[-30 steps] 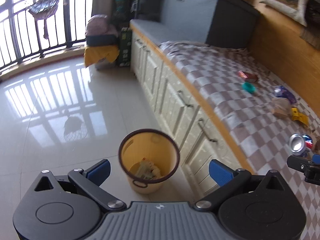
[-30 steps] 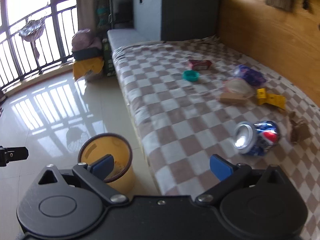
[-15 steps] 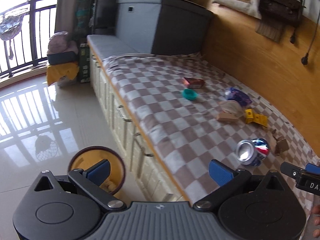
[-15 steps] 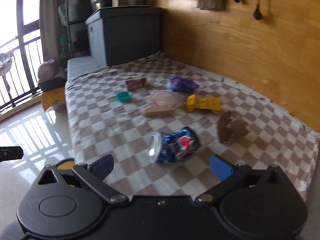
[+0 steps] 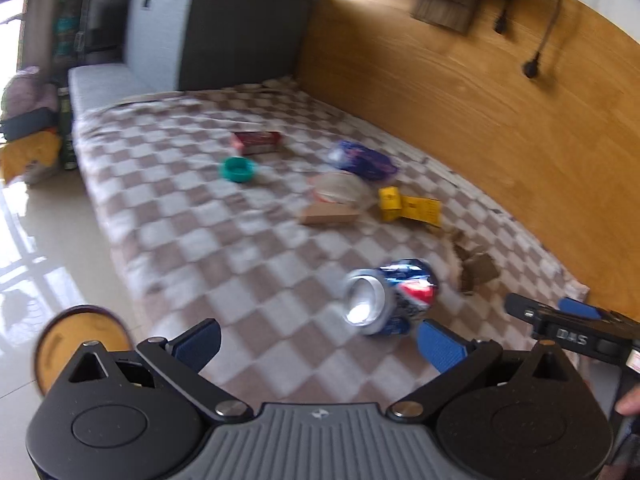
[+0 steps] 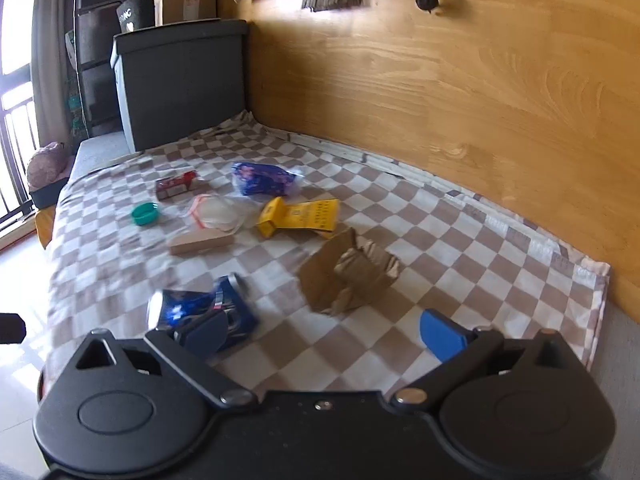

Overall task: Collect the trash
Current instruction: 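Grasp the brown cardboard piece with the right tool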

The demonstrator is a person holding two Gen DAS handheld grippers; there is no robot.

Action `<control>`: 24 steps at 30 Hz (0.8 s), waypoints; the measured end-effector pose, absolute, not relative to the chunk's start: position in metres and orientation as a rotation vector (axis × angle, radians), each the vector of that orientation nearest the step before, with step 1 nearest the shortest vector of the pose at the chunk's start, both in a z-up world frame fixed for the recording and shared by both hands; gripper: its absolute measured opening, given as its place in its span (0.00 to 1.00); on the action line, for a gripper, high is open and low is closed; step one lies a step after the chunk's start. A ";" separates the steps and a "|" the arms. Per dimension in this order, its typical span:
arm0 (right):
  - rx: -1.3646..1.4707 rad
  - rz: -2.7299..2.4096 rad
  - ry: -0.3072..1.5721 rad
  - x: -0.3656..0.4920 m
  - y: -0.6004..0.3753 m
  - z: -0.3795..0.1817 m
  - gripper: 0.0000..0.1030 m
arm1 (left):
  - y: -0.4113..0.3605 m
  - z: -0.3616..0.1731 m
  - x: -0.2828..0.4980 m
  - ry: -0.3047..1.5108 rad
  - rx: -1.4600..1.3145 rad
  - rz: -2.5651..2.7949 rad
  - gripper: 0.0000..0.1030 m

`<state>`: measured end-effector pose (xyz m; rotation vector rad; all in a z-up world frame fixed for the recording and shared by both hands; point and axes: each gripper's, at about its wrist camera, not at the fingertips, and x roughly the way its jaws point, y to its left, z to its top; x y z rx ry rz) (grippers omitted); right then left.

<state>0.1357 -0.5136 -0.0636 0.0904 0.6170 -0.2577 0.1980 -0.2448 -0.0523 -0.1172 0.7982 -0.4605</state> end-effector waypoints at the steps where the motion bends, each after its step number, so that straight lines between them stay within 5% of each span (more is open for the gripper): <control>1: 0.090 -0.248 0.620 0.140 -0.520 -0.065 1.00 | -0.252 -0.054 0.202 0.802 -0.121 -0.480 1.00; 24: 0.522 -0.397 0.817 0.288 -0.605 -0.096 1.00 | -0.349 -0.079 0.254 0.938 -0.141 -0.457 1.00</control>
